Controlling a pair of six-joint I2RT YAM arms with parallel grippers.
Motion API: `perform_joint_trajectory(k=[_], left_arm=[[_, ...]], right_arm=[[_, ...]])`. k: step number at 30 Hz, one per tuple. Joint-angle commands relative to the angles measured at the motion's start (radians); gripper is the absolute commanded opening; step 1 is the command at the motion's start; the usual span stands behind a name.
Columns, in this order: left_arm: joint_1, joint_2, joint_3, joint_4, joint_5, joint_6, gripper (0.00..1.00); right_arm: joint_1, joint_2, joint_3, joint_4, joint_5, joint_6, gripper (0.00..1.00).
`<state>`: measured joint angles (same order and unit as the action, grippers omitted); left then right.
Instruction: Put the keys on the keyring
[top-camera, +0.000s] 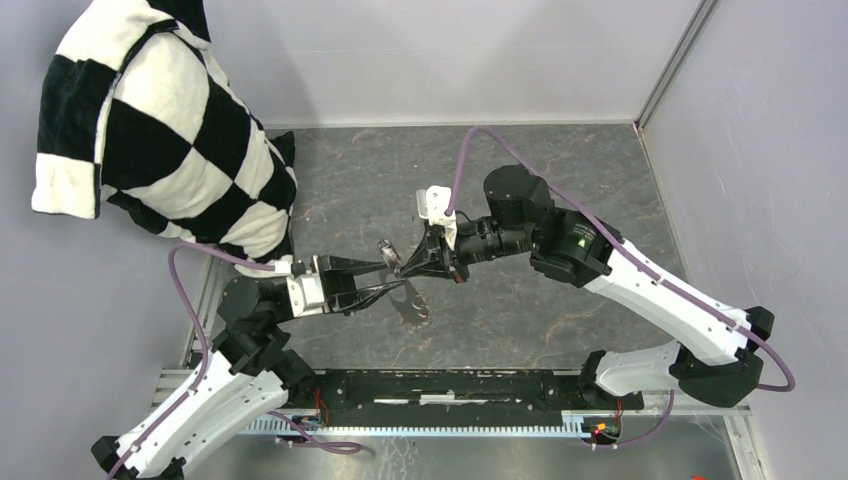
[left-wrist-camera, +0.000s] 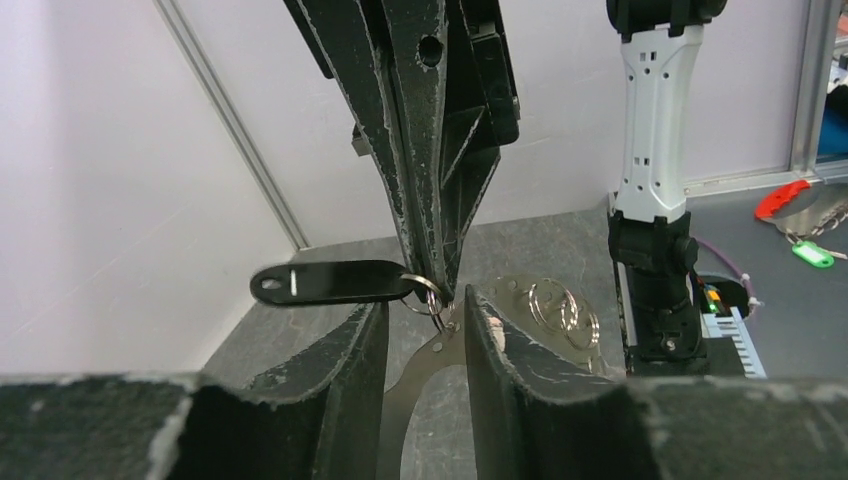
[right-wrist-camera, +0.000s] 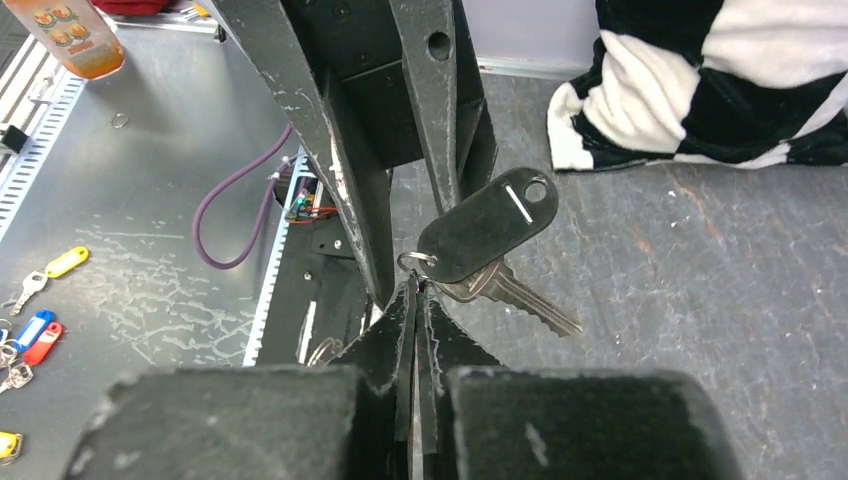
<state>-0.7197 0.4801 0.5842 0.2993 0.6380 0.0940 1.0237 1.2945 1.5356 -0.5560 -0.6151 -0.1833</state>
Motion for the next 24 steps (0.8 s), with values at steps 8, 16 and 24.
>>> perform_joint_trajectory(k=[8,16,24], left_arm=[[-0.001,-0.097,0.029,-0.291,0.001,0.173,0.49],[-0.001,-0.158,0.037,-0.399,-0.009,0.33,0.46],[-0.001,-0.086,0.119,-0.519,0.141,0.736,0.55]], right_arm=[[-0.006,-0.069,0.001,0.044,0.07,0.069,0.0],[-0.005,-0.049,0.024,-0.03,0.073,0.071,0.0],[-0.001,0.015,0.064,-0.133,0.029,0.064,0.0]])
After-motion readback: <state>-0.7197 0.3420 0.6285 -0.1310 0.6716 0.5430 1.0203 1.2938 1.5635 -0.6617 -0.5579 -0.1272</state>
